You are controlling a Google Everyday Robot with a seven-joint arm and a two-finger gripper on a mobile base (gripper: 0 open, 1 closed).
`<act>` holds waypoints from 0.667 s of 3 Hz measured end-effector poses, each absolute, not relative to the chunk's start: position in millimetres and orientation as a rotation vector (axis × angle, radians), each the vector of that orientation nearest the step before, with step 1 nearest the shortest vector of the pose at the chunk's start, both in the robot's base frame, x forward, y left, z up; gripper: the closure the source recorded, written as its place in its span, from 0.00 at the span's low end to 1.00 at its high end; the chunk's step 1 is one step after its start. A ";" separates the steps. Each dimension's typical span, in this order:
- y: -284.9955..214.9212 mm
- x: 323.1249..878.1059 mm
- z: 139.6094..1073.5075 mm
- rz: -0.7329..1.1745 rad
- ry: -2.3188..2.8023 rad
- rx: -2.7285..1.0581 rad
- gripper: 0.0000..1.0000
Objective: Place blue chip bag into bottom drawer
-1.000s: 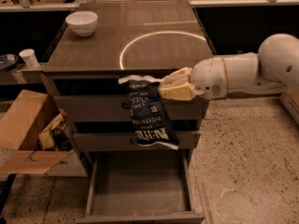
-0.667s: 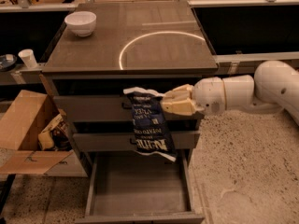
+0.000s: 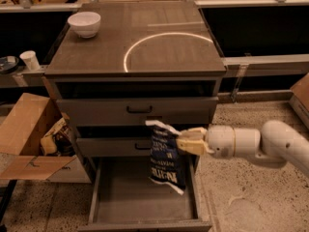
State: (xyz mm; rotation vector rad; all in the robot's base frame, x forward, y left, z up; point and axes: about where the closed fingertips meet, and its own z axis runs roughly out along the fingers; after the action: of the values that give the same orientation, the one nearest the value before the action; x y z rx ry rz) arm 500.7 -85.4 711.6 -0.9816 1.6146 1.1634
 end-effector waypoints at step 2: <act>-122.8 494.2 601.8 1.249 1.728 -0.771 1.00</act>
Offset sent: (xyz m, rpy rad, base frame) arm -0.0087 -0.0660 -0.1849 0.0974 0.2877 -0.1778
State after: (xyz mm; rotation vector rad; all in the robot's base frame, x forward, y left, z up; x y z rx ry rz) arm 494.2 -122.8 601.8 -0.7715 1.7281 1.2491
